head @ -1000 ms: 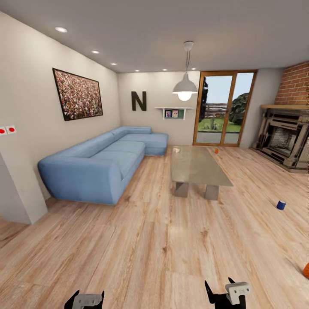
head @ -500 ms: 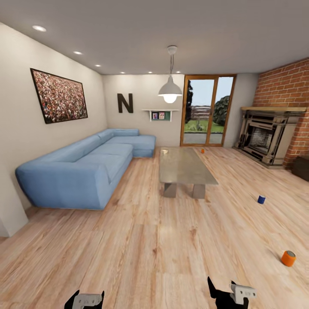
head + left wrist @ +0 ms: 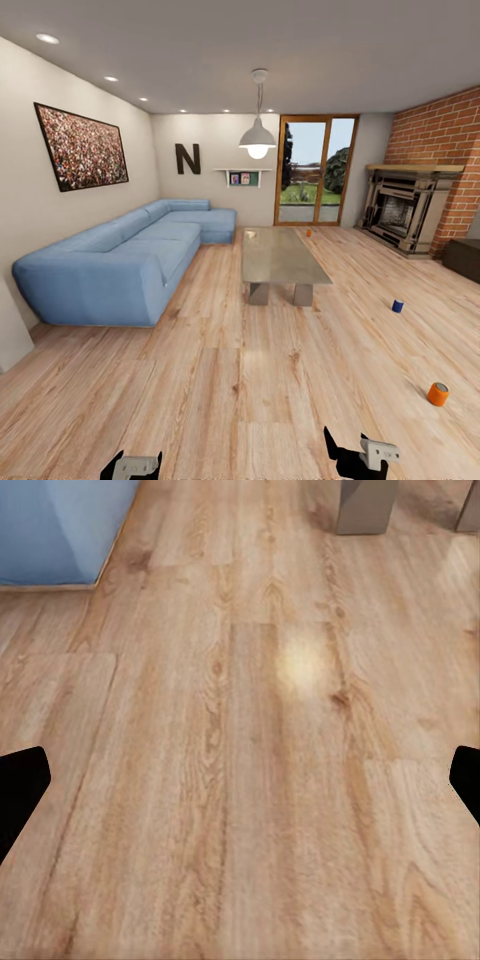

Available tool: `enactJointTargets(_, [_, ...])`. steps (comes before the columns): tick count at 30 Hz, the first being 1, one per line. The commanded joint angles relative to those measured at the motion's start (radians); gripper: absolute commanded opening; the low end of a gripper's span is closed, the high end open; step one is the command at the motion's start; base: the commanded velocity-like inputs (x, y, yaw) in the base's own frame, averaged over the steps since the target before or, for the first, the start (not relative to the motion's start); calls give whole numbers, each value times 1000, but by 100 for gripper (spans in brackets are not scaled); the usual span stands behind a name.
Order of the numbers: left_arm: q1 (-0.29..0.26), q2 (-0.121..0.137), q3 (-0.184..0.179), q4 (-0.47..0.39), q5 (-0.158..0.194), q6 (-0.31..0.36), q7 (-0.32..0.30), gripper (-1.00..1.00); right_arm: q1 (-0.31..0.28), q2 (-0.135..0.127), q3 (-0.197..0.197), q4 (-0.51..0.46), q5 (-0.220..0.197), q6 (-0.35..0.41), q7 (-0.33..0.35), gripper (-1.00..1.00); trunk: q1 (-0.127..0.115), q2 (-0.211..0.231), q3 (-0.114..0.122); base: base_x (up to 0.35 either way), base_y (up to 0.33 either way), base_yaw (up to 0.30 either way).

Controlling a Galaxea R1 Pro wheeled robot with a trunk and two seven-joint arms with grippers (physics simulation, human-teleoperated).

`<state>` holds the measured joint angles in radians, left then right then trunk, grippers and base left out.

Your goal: Put the three can of soda from the living room inside the tash can in the kitchen.

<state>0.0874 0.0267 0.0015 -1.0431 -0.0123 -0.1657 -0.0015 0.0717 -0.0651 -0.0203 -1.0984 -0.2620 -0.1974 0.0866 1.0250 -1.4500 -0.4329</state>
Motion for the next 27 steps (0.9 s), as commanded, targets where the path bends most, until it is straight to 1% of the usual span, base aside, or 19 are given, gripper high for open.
enactJointTargets(1, [0,0,0,0,0,0,0,100,0,0,0,0,0,0,0,100,0,0,-2,0,0,-4])
enactJointTargets(14, [0,0,0,1,-1,0,0,100,0,-2,-1,0,-1,-1,1,100,0,0,-22,0,0,-1])
enactJointTargets(21, [0,0,0,1,-1,0,0,100,0,3,4,0,4,-8,-2,100,0,0,-29,0,0,-5])
enactJointTargets(27, [0,0,0,2,-1,0,0,100,0,2,1,0,1,-4,-2,100,0,0,-30,0,0,-139])
